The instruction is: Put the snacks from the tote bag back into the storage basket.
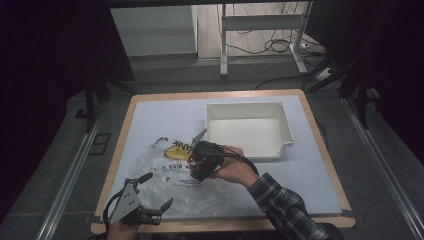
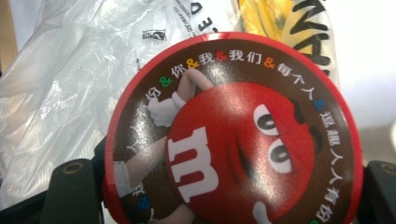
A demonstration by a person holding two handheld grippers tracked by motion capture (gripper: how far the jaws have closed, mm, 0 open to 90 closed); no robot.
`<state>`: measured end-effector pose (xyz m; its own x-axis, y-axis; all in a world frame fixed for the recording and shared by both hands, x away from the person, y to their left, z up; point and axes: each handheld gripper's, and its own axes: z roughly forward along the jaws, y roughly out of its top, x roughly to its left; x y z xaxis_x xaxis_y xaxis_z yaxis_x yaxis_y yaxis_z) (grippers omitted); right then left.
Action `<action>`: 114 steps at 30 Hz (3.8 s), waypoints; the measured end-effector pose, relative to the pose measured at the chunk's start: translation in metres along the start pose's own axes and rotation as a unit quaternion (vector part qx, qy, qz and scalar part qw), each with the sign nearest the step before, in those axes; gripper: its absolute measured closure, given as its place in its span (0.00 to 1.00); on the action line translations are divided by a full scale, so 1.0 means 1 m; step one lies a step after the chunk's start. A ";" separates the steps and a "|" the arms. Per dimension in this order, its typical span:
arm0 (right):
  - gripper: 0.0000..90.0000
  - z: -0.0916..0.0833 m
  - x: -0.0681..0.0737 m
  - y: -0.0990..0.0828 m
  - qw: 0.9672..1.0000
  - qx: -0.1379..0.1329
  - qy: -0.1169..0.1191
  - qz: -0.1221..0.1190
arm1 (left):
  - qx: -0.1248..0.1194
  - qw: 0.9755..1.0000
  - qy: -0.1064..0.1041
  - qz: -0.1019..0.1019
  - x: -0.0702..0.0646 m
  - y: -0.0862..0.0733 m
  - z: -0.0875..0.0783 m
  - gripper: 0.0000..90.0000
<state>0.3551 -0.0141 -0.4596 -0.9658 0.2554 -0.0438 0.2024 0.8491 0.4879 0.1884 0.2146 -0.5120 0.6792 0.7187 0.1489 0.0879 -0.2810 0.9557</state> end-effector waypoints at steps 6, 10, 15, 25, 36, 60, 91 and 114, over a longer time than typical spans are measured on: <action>0.29 -0.009 -0.003 -0.005 1.000 -0.005 -0.004 0.008 | 0.001 1.000 0.000 0.001 0.000 0.000 0.000 0.03; 0.29 -0.013 -0.004 -0.008 1.000 -0.007 -0.002 0.014 | 0.001 1.000 0.000 0.001 0.000 0.000 0.000 0.03; 0.29 -0.020 -0.006 -0.013 1.000 -0.008 -0.005 0.021 | 0.001 1.000 0.002 0.001 0.000 0.000 0.000 0.03; 0.29 -0.034 -0.018 -0.026 0.999 -0.012 -0.020 0.036 | 0.003 1.000 0.002 0.004 0.000 0.000 0.000 0.03; 0.29 -0.044 -0.032 -0.038 0.998 -0.012 -0.036 0.054 | 0.002 1.000 0.003 0.001 0.000 0.000 0.000 0.03; 0.29 -0.052 -0.067 -0.048 0.996 -0.009 -0.055 0.070 | 0.004 1.000 0.002 -0.001 0.001 0.000 0.000 0.02; 0.29 -0.023 -0.105 -0.041 0.996 -0.012 -0.062 0.064 | 0.002 1.000 0.003 -0.001 0.000 0.000 0.000 0.02; 0.29 0.005 -0.126 -0.032 0.996 -0.013 -0.070 0.057 | 0.003 1.000 0.002 0.001 0.000 0.000 0.000 0.03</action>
<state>0.4715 -0.0713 -0.4740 -0.9046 0.4129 -0.1060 0.3036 0.7986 0.5197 0.1884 0.2146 -0.5122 0.6762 0.7210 0.1510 0.0913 -0.2854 0.9540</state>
